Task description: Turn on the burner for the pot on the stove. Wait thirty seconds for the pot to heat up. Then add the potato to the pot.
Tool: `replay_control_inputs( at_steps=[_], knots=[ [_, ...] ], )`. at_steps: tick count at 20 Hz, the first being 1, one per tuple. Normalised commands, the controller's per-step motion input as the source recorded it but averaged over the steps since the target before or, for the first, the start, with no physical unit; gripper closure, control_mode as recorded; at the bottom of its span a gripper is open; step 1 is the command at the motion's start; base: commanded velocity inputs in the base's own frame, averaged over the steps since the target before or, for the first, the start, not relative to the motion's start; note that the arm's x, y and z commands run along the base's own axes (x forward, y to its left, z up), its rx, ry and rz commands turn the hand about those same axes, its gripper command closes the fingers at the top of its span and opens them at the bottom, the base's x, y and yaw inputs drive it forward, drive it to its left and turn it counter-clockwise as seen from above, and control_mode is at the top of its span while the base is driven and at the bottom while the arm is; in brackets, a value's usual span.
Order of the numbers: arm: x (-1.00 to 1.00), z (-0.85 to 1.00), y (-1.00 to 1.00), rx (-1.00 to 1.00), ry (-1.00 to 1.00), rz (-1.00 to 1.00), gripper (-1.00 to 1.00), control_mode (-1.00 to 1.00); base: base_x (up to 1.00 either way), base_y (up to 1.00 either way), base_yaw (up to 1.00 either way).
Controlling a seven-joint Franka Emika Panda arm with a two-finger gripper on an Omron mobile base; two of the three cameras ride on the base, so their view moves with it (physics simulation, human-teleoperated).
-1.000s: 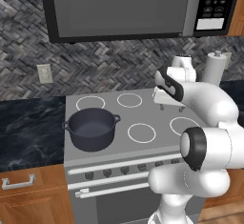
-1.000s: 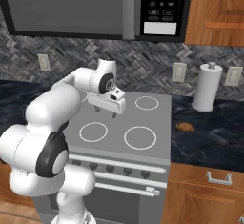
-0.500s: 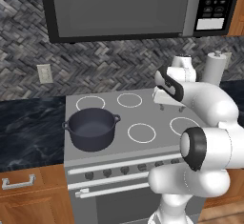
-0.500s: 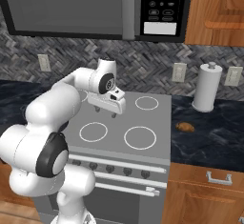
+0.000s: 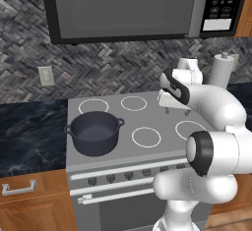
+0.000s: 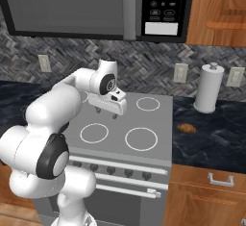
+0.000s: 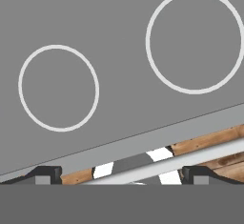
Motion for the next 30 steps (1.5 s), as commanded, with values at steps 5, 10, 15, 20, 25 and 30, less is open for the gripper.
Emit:
replay_control_inputs(
  at_steps=[5,10,15,20,25,30],
  knots=[
    [0.0,0.0,0.0,0.0,0.0,0.0,-1.0,-1.0,0.0,0.0,0.0],
    [0.0,0.0,0.0,0.0,0.0,0.0,-1.0,-1.0,0.0,0.0,0.0],
    [0.0,0.0,0.0,0.0,0.0,0.0,-1.0,-1.0,0.0,0.0,0.0],
    [0.0,0.0,0.0,0.0,0.0,0.0,-1.0,-1.0,0.0,0.0,0.0],
    [0.0,0.0,0.0,0.0,0.0,0.0,-1.0,-1.0,0.0,0.0,0.0],
    [0.0,0.0,0.0,0.0,0.0,0.0,-1.0,-1.0,0.0,0.0,0.0]
  ],
)
